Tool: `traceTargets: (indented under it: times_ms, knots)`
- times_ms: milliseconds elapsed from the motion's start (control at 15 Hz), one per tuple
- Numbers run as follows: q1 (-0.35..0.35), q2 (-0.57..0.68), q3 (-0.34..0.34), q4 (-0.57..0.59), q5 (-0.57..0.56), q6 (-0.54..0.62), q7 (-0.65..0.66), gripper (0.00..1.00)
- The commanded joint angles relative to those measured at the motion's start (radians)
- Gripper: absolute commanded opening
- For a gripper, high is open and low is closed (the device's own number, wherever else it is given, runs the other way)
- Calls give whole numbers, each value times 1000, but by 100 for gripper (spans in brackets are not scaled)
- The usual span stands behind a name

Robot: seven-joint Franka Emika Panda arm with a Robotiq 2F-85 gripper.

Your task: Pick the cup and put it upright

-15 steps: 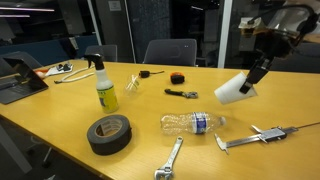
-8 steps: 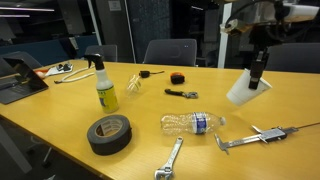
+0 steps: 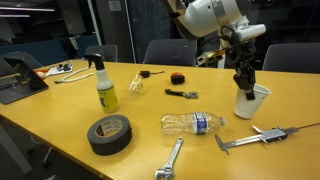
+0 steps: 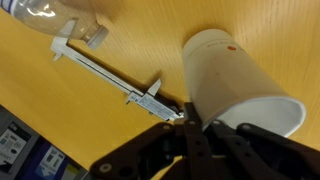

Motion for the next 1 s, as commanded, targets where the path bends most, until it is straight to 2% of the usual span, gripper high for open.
traceTargets:
  times_ms: [0, 200, 400, 933]
  knots:
    - [45, -10, -29, -34, -178, 4, 187, 3]
    - [42, -10, -16, -47, -264, -20, 277, 3]
    - [24, -16, 2, -61, -299, -27, 322, 5]
    - [-25, -34, 31, -92, -223, 21, 345, 3]
